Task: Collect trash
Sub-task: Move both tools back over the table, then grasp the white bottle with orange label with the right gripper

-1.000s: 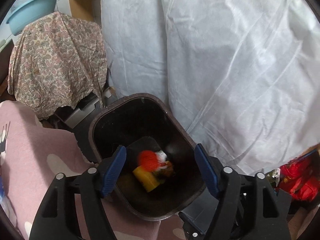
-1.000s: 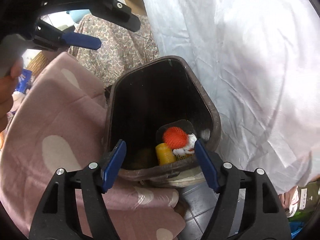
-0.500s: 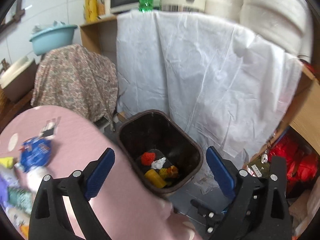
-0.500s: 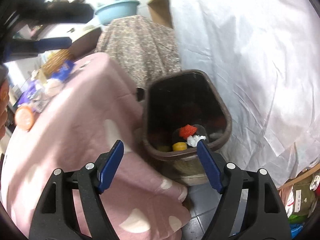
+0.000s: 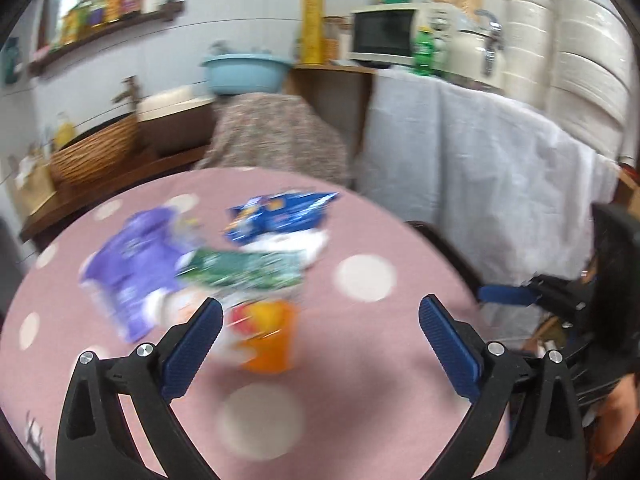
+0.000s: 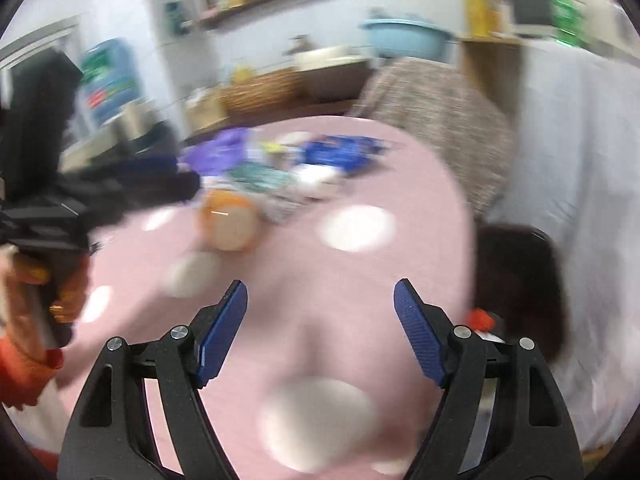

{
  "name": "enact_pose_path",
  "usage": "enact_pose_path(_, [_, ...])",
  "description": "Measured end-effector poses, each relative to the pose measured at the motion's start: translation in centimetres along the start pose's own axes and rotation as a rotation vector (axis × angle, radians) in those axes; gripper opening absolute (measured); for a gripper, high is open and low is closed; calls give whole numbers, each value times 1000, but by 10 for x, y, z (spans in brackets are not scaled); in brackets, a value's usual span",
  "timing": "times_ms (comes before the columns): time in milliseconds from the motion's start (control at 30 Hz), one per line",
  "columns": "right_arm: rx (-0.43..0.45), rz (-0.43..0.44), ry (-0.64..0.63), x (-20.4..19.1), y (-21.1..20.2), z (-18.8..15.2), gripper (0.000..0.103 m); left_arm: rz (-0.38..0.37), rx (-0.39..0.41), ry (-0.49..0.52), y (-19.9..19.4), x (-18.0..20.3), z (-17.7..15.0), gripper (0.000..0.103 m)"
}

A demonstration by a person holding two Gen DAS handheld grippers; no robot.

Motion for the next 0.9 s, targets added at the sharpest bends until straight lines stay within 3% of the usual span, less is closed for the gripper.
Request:
enact_pose_path(133, [-47, 72, -93, -37, 20, 18, 76, 116, -17, -64, -17, -51, -26, 97])
enact_pose_path(333, [-157, 129, -263, -90, 52, 43, 76, 205, -61, -124, -32, -105, -57, 97])
enact_pose_path(600, [-347, 43, -472, -126, 119, 82, 76, 215, -72, -157, -41, -130, -80, 98])
enact_pose_path(900, [-501, -14, -568, -140, 171, 92, 76, 216, -70, -136, -44, -139, -83, 98])
Point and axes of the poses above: each gripper's, at about its wrist camera, not at the fingertips, and y roughly the way its jaws point, x to its right, z to its top, the point moved 1 cm from there along y, roughly the way its jaws point, and after that the axes turned 2 degrees about z, right-handed, at the moved point
